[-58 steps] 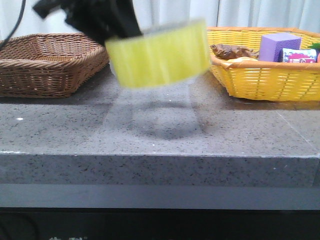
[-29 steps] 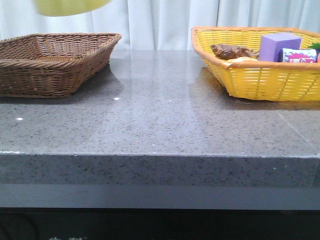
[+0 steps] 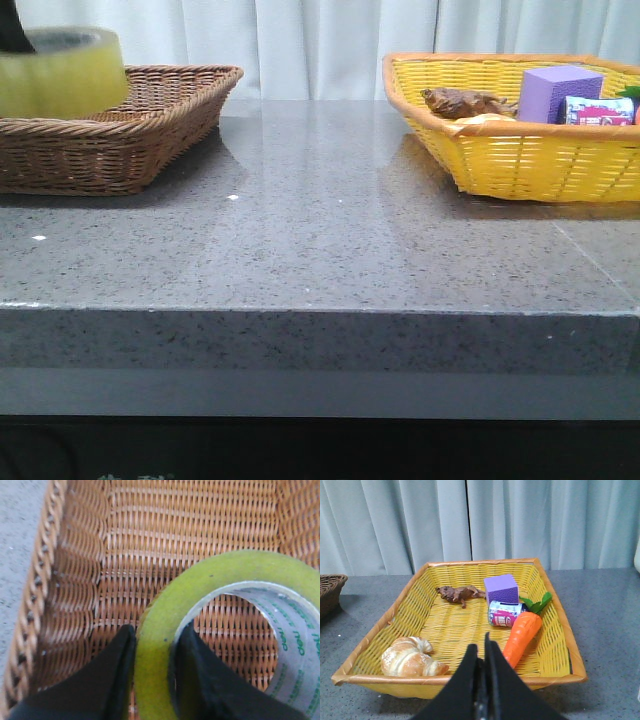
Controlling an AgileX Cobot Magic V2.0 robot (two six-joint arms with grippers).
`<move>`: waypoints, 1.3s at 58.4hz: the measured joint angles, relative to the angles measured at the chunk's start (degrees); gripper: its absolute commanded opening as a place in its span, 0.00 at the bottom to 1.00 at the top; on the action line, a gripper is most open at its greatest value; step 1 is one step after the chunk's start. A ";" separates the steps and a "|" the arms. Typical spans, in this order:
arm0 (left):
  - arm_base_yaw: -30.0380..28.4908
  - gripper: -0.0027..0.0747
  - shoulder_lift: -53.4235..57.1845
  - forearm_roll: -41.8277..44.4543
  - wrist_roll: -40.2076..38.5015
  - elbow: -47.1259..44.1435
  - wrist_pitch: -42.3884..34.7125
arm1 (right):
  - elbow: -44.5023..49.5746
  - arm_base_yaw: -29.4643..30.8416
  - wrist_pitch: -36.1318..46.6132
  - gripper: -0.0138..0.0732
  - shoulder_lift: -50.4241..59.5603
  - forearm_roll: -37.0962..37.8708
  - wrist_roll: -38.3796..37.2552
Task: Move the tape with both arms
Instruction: 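Carry the tape with the left gripper and lower it into the brown basket, then open the left gripper and raise it out of the brown basket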
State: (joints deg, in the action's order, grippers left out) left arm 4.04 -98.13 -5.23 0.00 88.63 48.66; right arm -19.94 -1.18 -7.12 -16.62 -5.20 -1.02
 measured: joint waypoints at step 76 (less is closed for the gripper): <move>0.00 0.01 25.28 -0.48 0.00 -14.40 -14.33 | 0.00 0.00 0.04 0.10 0.00 0.00 0.00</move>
State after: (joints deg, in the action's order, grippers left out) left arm 4.04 -72.85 -5.71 0.00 74.24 34.32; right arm -19.94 -1.18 -7.08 -16.62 -5.20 -1.02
